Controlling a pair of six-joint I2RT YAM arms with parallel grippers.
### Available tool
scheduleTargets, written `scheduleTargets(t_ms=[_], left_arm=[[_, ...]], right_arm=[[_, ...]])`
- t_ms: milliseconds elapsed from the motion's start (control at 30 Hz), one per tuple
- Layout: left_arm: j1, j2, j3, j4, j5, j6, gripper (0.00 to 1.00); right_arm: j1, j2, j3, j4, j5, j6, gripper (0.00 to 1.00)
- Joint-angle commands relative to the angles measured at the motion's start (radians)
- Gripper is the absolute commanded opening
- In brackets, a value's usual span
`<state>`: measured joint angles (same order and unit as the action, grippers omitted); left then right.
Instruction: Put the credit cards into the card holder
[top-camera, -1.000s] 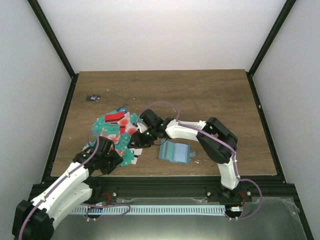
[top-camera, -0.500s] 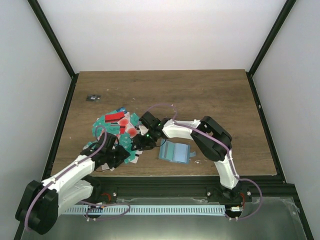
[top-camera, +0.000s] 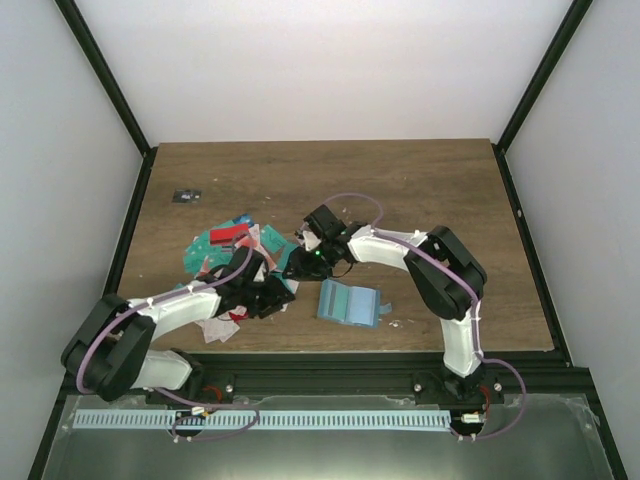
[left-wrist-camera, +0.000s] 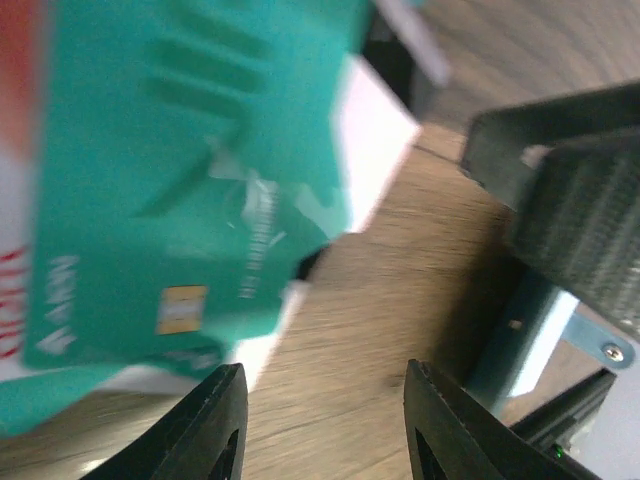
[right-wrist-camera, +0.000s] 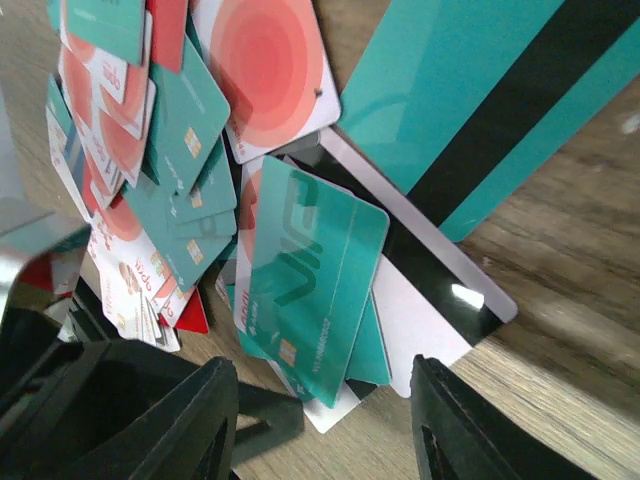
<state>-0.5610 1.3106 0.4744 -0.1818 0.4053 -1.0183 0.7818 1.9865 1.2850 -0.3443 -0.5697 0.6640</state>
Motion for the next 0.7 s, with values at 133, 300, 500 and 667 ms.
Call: scheduleTargets(t_ms=[133,300,500,667], left_arm=[[-0.031,-0.039,0.176,-0.140,-0.033,0.150,0.47],[0.041,-0.056,0.243,-0.371,-0.115,0.295,0.48],[0.086,0.002,0.234,-0.410,-0.103,0.392,0.50],[0.088,0.051,0.232,-0.372,-0.073,0.424,0.53]], right_arm=[[-0.028,-0.072,-0.014,0.023,-0.035,0.015,0.50],[-0.028,-0.090,-0.070,0.103,-0.100,0.082,0.50],[-0.012,-0.051,-0.066,0.131,-0.125,0.100,0.50],[0.002,-0.011,-0.048,0.134,-0.128,0.104,0.49]])
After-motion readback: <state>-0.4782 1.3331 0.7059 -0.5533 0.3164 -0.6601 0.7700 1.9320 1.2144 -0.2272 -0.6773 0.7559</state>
